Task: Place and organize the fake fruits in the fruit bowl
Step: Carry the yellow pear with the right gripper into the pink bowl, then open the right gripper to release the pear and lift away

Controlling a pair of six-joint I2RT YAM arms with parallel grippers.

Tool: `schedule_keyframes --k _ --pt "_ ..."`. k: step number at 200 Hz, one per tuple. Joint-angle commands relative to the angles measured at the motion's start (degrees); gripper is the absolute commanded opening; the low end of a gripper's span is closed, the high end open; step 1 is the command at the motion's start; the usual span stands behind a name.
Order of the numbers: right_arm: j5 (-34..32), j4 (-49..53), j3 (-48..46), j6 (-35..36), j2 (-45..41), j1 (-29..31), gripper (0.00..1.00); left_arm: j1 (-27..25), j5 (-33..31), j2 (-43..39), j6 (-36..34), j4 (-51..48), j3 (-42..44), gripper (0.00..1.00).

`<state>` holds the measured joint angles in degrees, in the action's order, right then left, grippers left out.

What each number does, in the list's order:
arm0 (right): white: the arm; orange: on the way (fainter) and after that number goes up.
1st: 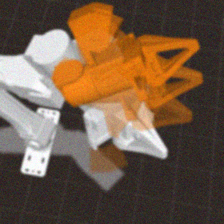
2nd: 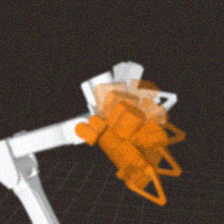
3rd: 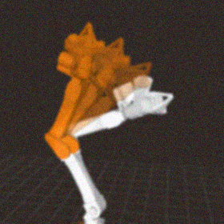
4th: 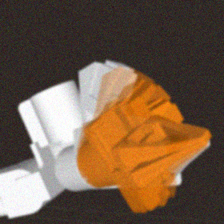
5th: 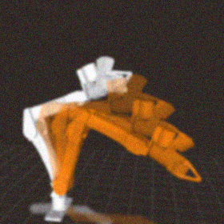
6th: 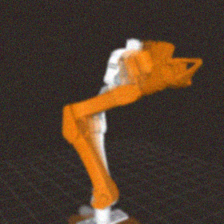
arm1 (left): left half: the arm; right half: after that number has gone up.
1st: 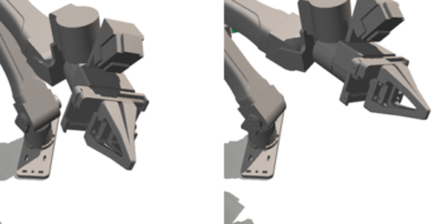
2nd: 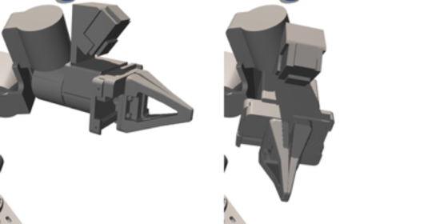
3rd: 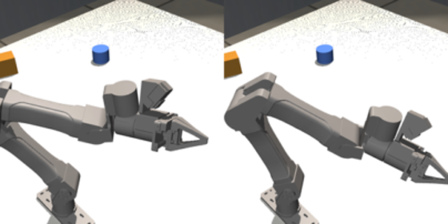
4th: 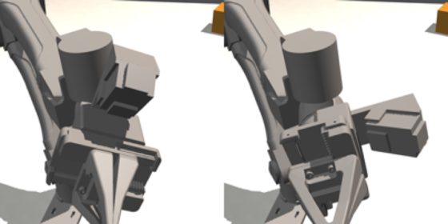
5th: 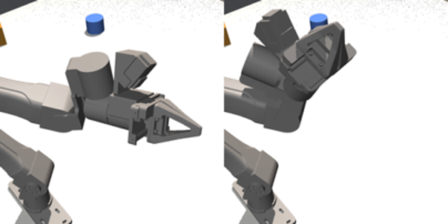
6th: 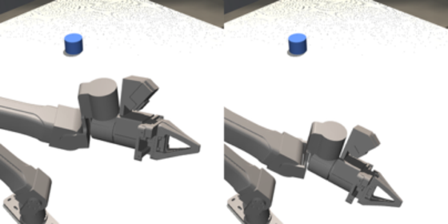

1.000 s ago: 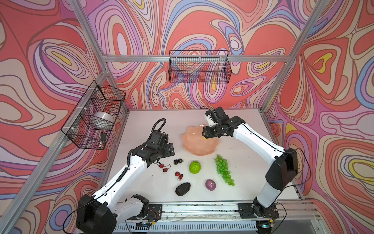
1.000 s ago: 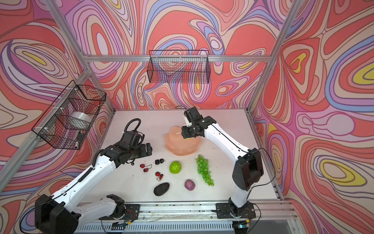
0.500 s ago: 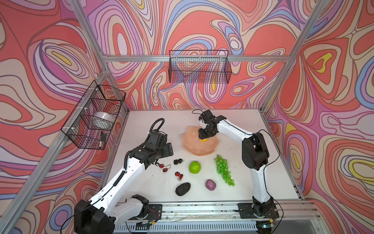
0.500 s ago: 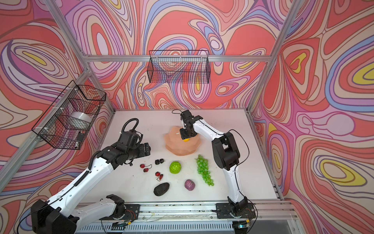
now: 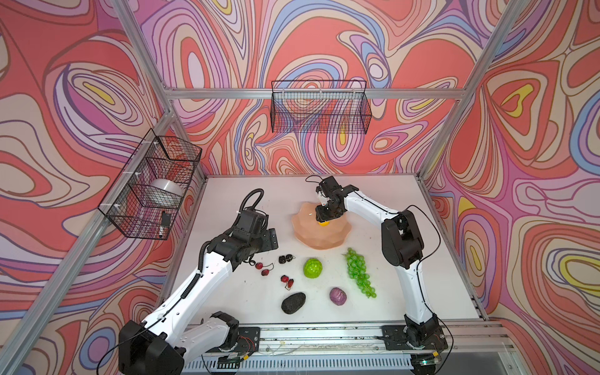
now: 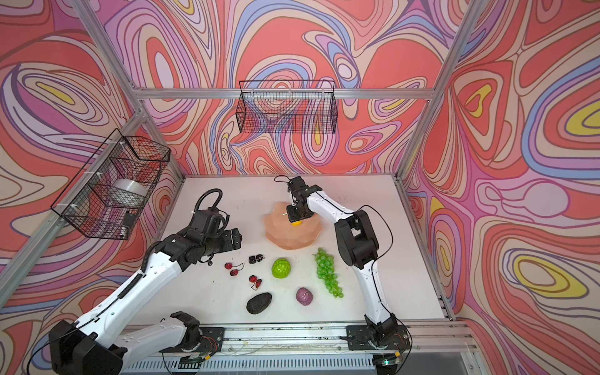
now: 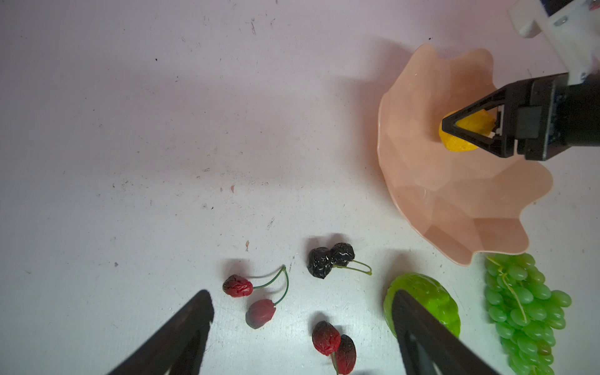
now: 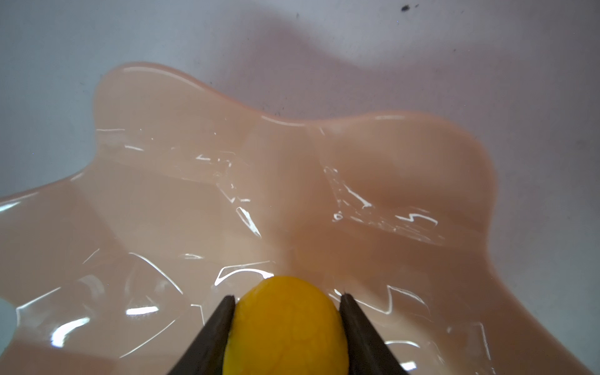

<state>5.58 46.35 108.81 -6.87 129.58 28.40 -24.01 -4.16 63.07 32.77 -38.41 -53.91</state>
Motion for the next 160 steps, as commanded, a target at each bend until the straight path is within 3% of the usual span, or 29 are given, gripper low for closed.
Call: schedule_keyframes --k 1,46,121,160 --pt "-0.47 0.92 1.78 0.88 1.76 -0.24 0.48 -0.08 -0.92 -0.58 -0.38 -2.20 -1.63 0.86" --pt "-0.68 1.98 3.03 1.56 2.21 -0.26 0.63 -0.09 -1.33 -1.20 0.43 -1.40 -0.41 0.88" --pt "-0.43 2.87 3.57 2.46 0.32 -0.17 0.72 -0.08 -3.33 -2.25 0.52 -2.37 -0.59 0.89" --pt "-1.87 5.55 7.09 3.94 -3.48 -0.12 0.74 -0.08 4.55 2.52 -0.85 -2.62 -2.25 0.91"
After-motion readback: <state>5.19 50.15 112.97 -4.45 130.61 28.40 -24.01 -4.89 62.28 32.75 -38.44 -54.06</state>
